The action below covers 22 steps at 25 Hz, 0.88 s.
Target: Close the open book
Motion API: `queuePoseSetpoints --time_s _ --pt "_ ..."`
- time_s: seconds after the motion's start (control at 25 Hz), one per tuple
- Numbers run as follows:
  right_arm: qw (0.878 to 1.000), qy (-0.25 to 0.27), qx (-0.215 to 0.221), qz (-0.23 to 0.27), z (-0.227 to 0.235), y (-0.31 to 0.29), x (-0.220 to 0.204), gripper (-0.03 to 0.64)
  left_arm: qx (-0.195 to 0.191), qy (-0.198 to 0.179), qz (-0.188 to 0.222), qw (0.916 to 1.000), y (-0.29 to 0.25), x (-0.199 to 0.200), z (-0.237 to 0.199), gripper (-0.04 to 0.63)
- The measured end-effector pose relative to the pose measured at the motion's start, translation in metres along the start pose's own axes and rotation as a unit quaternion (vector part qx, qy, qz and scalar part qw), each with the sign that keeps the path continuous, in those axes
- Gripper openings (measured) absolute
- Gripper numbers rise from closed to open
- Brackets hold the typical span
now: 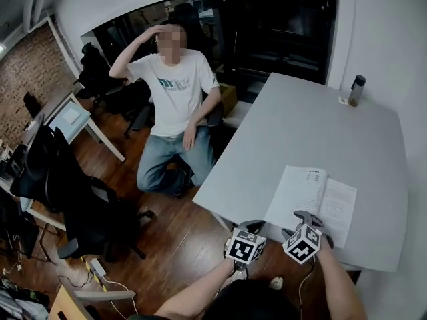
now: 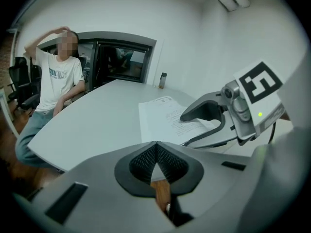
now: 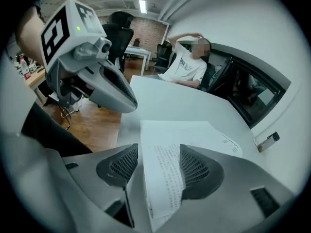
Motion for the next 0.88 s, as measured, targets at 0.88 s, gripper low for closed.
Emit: queuePoseSetpoints --time_s 0.88 --pt "0.976 -0.202 -0.086 -0.006 0.021 0.053 -0.074 0.202 -0.052 -0.028 -0.021 0.9980 -0.036 0.008 0.025 0.005"
Point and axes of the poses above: the fingertips, and each gripper's own axes: y backward along the fingers, z to its right, x out of its top, the point moved 10 cm from there along y, backward along the fingers, and after that the axes turned 7 degrees about y, right-handed, at the moved point
